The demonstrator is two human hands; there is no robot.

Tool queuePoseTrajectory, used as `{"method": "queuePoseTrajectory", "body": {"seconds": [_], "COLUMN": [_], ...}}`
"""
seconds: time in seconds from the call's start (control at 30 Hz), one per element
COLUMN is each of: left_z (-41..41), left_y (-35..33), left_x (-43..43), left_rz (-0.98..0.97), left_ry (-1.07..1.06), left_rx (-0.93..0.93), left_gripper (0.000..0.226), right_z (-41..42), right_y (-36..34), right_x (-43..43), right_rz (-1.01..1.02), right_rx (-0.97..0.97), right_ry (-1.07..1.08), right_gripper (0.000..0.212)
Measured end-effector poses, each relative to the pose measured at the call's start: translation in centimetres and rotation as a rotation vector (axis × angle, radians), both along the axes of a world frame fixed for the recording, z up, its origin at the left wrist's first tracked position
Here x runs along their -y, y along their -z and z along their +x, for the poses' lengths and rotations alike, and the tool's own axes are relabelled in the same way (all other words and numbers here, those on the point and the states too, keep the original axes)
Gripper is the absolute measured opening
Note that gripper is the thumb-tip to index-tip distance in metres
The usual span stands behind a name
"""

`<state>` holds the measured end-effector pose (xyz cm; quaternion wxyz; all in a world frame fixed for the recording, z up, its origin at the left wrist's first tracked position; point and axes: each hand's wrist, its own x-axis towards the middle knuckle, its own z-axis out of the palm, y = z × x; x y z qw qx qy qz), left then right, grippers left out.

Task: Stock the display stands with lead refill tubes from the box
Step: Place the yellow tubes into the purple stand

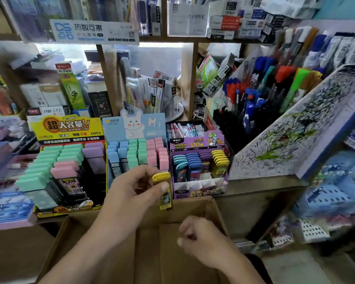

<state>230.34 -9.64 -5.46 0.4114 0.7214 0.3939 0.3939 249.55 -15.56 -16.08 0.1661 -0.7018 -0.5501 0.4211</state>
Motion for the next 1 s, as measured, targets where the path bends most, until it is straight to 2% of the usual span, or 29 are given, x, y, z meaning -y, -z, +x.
{"method": "queuePoseTrajectory", "body": {"seconds": [0.17,0.33,0.5,0.67,1.0], "left_z": [3.7,8.0,11.0,12.5,13.4], "left_y": [-1.7,-2.8,-2.9,-2.7,-2.1], "left_x": [-1.6,-2.9,-4.0,-4.8,-5.2], "left_rz": [0.047,0.194,0.281,0.341,0.295], "left_ry": [0.097,0.146,0.151,0.126,0.138], "left_rx": [-0.052,-0.166,-0.331,-0.419,-0.358], "left_gripper": [0.007,0.006,0.003,0.009,0.013], "right_z": [0.0,0.3,0.6,0.7,0.7], "right_y": [-0.1,-0.3,0.0,0.5,0.2], "right_x": [0.2,0.6,0.9,0.9,1.1], "right_rz": [-0.045,-0.026,-0.015,0.005,0.046], "right_rx": [-0.025,-0.003,-0.006,-0.03,-0.03], "right_ry": [-0.021,-0.037,-0.022,-0.018,-0.047], "right_gripper": [0.017,0.029,0.028,0.024,0.028]}}
